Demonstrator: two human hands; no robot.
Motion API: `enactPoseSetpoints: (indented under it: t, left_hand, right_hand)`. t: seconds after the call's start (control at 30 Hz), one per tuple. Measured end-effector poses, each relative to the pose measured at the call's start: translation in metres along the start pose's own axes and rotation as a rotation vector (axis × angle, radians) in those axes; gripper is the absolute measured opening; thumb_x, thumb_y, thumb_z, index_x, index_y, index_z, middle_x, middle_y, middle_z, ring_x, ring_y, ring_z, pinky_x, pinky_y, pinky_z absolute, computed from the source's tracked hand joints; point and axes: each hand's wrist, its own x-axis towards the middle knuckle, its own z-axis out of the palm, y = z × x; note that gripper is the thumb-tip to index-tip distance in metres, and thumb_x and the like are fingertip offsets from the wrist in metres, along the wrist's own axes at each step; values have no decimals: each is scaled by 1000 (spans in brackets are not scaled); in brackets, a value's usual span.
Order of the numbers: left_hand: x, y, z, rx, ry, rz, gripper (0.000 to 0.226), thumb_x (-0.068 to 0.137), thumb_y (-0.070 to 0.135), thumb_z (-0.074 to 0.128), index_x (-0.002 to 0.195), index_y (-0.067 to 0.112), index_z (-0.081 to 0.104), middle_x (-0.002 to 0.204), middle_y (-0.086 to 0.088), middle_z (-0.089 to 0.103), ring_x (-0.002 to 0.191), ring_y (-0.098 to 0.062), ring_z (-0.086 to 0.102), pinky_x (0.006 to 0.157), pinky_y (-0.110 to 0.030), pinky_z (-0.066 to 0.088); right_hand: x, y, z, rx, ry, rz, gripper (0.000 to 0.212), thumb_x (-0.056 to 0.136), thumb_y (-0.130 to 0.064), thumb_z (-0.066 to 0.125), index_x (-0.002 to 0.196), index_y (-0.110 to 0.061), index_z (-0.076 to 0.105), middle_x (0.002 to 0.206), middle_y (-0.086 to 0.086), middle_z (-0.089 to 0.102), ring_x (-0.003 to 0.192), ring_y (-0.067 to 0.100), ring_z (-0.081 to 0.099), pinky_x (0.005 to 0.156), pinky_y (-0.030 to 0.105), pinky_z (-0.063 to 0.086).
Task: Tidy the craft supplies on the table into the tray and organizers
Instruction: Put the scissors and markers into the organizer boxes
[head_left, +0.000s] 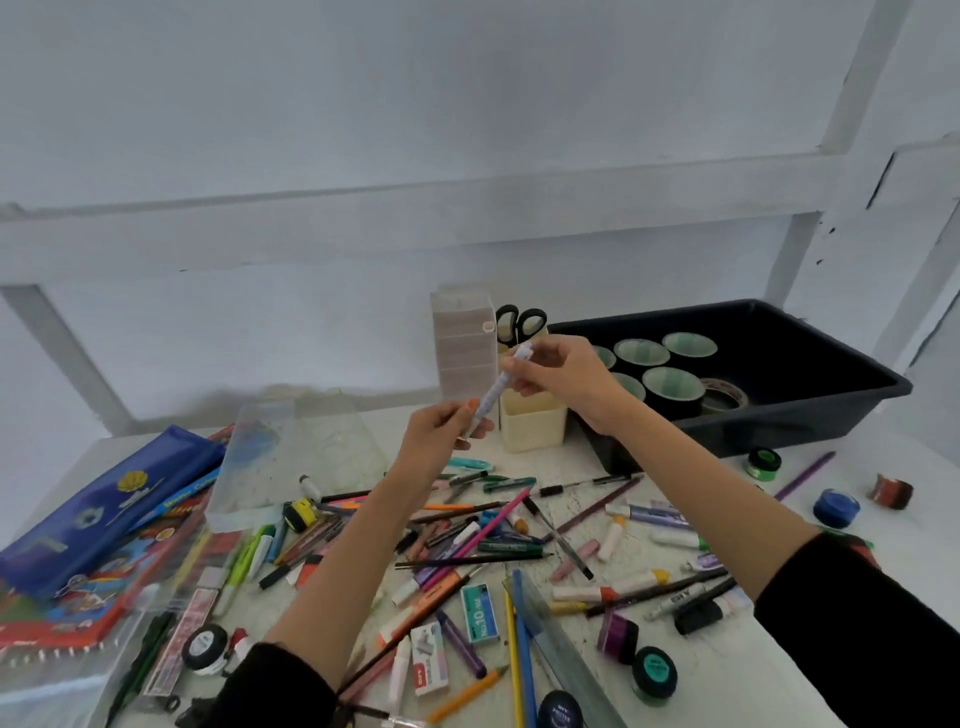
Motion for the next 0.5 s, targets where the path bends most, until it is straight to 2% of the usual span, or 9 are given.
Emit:
enactPoseSetpoints:
  t: [0.1, 0.17, 0.23, 0.3, 0.4, 0.5]
  left_hand:
    - [27, 1, -8, 5, 196, -16, 10, 93, 18, 55, 96, 13, 64, 88, -3, 68, 83, -15, 62, 75, -28, 48]
    - [44, 2, -15, 89, 304, -2, 14, 90, 14, 60, 104, 13, 64, 90, -2, 65, 88, -17, 58, 77, -28, 47]
    - [58, 5, -19, 183, 369, 19, 28, 89, 14, 62, 116, 10, 60, 100, -3, 62, 90, -14, 56, 78, -22, 41]
    - [70, 10, -22, 252, 407, 43, 37, 88, 15, 63, 124, 7, 56, 112, -6, 61, 96, -16, 57, 84, -22, 42]
    - [89, 10, -22, 305, 393, 64, 45, 86, 17, 66, 127, 1, 54, 119, -13, 62, 109, -23, 58, 93, -25, 41]
    - [103, 8, -19, 319, 377, 61, 38, 83, 17, 70, 117, 0, 63, 105, -13, 67, 100, -23, 61, 92, -28, 45]
  right_hand:
    - [28, -12, 10, -53, 160, -78, 23, 77, -17, 76, 88, -1, 65, 78, 10, 71, 66, 17, 67, 74, 37, 58]
    - [45, -19, 13, -140, 281, -207, 26, 75, -19, 78, 88, -1, 64, 77, 10, 71, 64, 19, 68, 71, 36, 58]
    - [60, -23, 14, -254, 357, -354, 29, 73, -22, 79, 89, -2, 66, 77, 9, 71, 65, 18, 68, 68, 30, 57]
    - [72, -23, 16, -330, 404, -460, 28, 72, -21, 80, 88, -2, 68, 76, 8, 71, 64, 13, 67, 66, 20, 54]
    - [83, -15, 17, -430, 414, -525, 28, 70, -21, 82, 83, -1, 68, 70, 5, 69, 59, 7, 61, 61, 10, 47]
    - [89, -1, 19, -522, 288, -493, 29, 69, -24, 82, 77, -3, 64, 66, 0, 68, 57, 5, 59, 59, 14, 46]
